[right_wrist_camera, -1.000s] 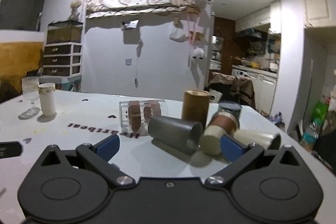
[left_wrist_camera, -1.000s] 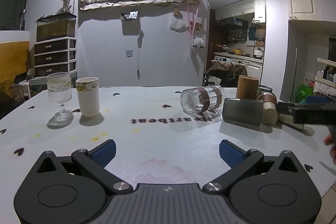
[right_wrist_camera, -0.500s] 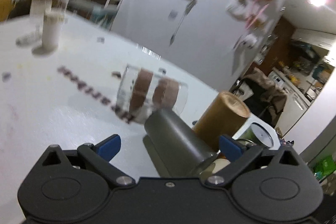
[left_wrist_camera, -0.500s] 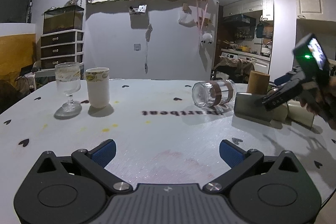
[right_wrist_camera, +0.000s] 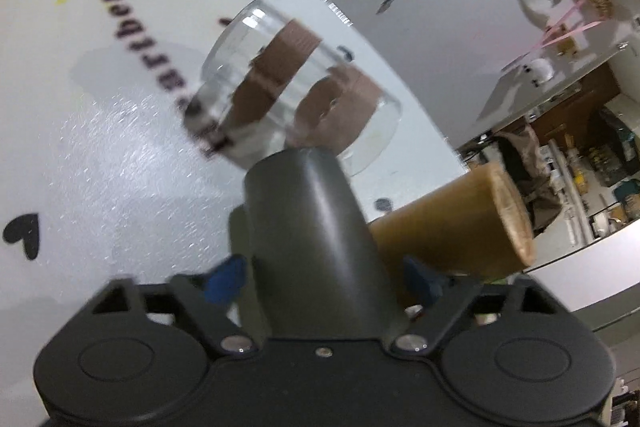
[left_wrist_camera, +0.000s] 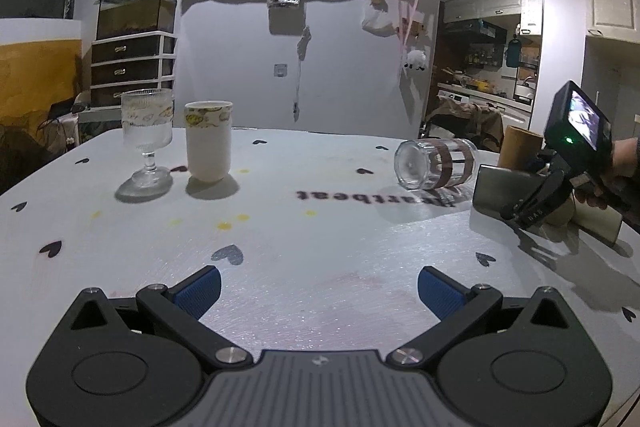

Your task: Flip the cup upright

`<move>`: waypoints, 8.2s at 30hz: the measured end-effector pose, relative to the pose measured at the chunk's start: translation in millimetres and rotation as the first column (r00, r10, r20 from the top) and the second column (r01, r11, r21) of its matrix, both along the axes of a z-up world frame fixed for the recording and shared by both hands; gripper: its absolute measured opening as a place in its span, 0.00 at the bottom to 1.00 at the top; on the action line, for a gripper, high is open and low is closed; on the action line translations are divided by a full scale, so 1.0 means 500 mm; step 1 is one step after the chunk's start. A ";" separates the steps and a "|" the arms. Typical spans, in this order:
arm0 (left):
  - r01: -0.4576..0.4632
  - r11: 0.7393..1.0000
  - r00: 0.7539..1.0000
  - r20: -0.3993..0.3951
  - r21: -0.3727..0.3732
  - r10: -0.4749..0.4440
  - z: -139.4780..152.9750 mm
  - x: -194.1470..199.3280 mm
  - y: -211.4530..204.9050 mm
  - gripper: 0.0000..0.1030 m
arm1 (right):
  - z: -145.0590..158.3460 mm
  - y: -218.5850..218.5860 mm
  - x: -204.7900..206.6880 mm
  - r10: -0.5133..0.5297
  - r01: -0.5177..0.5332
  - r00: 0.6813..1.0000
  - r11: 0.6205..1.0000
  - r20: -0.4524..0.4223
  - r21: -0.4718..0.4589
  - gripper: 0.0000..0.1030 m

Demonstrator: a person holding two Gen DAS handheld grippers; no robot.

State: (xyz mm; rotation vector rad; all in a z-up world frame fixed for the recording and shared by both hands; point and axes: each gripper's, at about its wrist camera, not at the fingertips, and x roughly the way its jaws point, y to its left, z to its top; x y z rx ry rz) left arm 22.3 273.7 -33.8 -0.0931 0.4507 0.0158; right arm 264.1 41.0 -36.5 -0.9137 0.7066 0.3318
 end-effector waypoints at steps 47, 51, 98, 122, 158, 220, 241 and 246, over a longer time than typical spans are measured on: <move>0.041 0.997 0.990 -0.132 -0.070 -0.050 -0.010 -0.011 0.061 1.00 | 0.023 0.111 -0.481 0.236 -0.339 0.919 0.882 0.317 0.326 0.93; 0.060 0.996 0.988 -0.135 -0.068 -0.069 -0.013 -0.016 0.046 1.00 | 0.017 0.100 -0.442 0.129 -0.238 0.957 0.861 0.260 0.448 0.90; 0.188 0.979 0.977 -0.083 -0.082 -0.195 0.111 0.050 -0.046 0.72 | -0.011 0.123 -0.445 0.072 0.131 0.979 0.505 -0.192 0.853 0.46; -0.150 0.987 0.987 0.058 0.059 0.147 0.104 0.443 0.059 0.71 | -0.031 0.107 -0.421 -0.044 0.107 0.994 0.553 -0.099 0.826 0.53; -0.066 0.994 0.995 0.084 0.091 0.058 0.140 0.079 0.049 1.00 | 0.071 0.062 -0.430 -0.156 0.008 0.983 0.557 0.096 0.831 0.65; -0.139 0.987 0.989 0.052 0.078 0.135 0.084 -0.074 0.045 1.00 | 0.069 0.050 -0.472 -0.193 -0.014 0.968 0.597 0.160 0.802 0.99; -0.138 0.987 0.990 0.049 0.080 0.135 0.079 -0.072 0.039 1.00 | 0.069 0.044 -0.471 -0.200 -0.008 0.967 0.591 0.156 0.807 0.99; -0.139 0.987 0.990 0.049 0.080 0.135 0.080 -0.072 0.040 1.00 | 0.070 0.048 -0.472 -0.198 -0.010 0.968 0.592 0.157 0.806 0.99</move>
